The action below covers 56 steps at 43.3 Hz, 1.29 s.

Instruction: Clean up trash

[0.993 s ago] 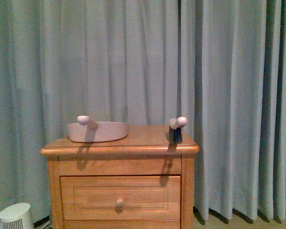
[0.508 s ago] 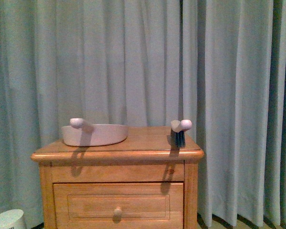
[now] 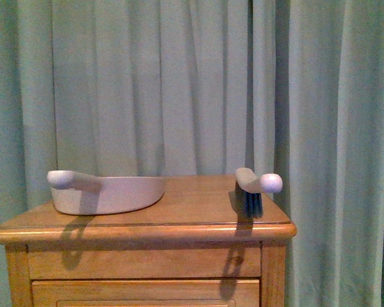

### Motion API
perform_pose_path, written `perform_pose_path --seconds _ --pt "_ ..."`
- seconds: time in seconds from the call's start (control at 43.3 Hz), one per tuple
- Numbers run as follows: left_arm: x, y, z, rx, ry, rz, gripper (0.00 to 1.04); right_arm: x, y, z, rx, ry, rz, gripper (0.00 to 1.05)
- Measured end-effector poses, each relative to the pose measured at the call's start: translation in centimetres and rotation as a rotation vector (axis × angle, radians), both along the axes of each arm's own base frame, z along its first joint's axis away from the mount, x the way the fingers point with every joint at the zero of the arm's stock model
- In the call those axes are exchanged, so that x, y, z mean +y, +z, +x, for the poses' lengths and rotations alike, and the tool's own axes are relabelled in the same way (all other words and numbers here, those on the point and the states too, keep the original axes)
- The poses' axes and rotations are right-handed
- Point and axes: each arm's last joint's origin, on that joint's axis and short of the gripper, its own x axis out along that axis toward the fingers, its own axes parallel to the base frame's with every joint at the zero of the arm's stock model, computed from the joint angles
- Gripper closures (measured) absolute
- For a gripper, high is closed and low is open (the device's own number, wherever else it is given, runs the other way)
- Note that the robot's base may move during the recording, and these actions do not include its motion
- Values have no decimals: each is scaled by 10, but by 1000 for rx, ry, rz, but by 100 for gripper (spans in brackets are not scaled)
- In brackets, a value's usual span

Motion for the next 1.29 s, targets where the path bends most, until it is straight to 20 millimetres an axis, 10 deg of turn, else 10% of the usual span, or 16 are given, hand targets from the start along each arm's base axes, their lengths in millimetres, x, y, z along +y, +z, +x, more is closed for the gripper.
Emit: perform_pose_path --seconds 0.785,1.085,1.293 --pt "2 0 4 155 125 -26 8 0 0 0 0 -1 0 7" --pt "-22 97 98 424 -81 198 8 0 0 0 0 1 0 7" --pt "-77 162 195 541 -157 282 8 0 0 0 0 1 0 7"
